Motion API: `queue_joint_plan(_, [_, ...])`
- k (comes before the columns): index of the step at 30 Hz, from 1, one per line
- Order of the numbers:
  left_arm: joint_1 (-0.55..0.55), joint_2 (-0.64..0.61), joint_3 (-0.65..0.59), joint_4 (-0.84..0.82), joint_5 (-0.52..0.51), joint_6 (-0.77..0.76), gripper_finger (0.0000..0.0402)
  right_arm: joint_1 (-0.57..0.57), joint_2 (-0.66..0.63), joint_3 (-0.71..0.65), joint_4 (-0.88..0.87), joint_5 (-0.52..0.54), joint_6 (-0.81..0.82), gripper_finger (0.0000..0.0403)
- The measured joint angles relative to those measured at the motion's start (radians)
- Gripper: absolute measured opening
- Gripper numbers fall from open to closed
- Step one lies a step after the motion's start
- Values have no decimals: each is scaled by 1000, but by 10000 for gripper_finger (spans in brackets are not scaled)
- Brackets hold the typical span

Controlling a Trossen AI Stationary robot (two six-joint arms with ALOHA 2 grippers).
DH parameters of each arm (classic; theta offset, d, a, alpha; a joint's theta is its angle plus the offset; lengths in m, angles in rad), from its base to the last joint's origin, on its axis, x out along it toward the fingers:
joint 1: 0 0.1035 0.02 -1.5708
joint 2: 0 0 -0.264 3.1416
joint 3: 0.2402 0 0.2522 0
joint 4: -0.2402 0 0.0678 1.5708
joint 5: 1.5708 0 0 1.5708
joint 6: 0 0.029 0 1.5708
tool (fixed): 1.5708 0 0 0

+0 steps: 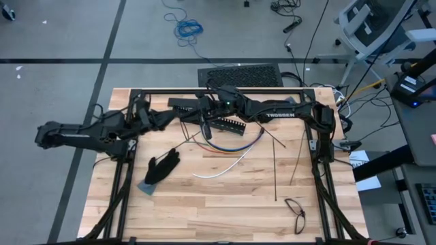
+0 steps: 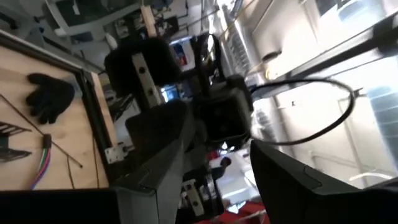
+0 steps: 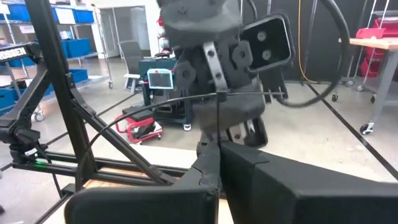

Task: Ziptie cables
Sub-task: Prepare the zip tie

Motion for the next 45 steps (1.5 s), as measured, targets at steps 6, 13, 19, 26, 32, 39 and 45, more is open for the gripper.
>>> queue_joint_plan(6, [0, 44, 33, 5, 18, 50, 183, 10, 0, 0, 0, 0, 8, 0])
queue_joint_plan(13, [0, 40, 34, 3, 2, 81, 183, 10, 0, 0, -1, 0, 8, 0])
queue_joint_plan(19, [0, 17, 34, 0, -6, 103, 183, 7, 0, 0, -2, 0, 8, 0])
queue_joint_plan(26, [-2, 6, 35, -45, -6, 102, 182, 0, 0, 0, -2, 6, 7, 0])
queue_joint_plan(32, [-3, -6, 35, -40, -8, 125, 182, -9, 0, 0, -4, 5, 5, 0])
queue_joint_plan(39, [-3, -6, 35, -42, -16, 129, 182, -9, -2, 0, -10, 4, 3, 0])
queue_joint_plan(45, [-3, -6, 35, -42, -16, 146, 182, -11, -2, 0, -10, 3, 3, 0])
